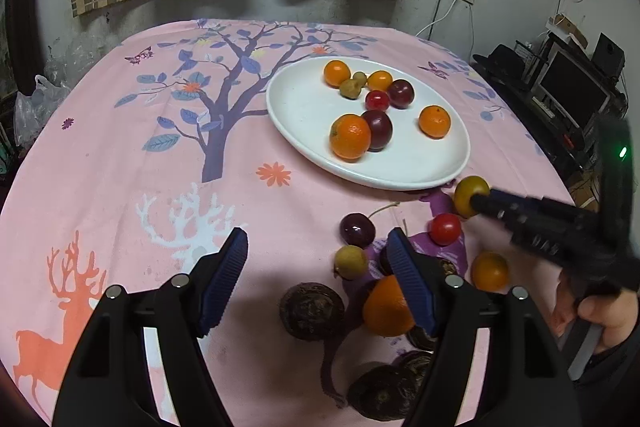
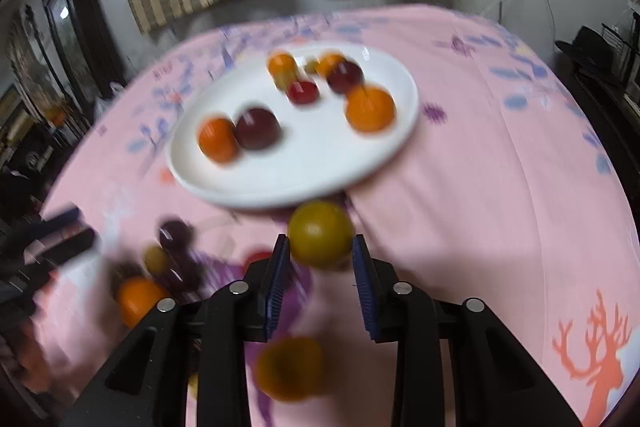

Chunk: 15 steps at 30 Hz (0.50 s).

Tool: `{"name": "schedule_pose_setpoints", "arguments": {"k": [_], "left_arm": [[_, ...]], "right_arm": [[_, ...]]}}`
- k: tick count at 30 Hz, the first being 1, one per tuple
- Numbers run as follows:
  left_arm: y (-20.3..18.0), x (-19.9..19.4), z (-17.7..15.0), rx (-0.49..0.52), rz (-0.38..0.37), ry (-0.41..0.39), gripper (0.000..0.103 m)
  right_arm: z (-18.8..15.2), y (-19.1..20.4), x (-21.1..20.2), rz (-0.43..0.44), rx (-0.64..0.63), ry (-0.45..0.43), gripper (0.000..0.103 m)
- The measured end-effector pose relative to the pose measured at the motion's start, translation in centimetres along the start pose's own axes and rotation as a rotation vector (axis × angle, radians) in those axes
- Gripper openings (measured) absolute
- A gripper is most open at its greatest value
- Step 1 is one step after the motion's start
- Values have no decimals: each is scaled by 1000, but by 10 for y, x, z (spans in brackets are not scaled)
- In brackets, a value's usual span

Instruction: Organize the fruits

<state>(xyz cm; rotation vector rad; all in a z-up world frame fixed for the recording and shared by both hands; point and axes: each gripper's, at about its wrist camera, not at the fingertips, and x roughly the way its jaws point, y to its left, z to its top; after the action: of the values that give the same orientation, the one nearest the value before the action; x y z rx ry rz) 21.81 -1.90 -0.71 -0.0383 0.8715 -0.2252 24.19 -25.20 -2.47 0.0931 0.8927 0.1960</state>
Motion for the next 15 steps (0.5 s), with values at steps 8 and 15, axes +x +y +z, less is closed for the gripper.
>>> {"name": "schedule_pose_setpoints", "arguments": {"k": [8, 15], "left_arm": [[11, 17, -1, -9, 10, 33, 70], [12, 12, -6, 16, 6, 39, 70]], "right_arm": [[11, 11, 11, -22, -18, 12, 22], [5, 17, 18, -53, -70, 20, 53]]}}
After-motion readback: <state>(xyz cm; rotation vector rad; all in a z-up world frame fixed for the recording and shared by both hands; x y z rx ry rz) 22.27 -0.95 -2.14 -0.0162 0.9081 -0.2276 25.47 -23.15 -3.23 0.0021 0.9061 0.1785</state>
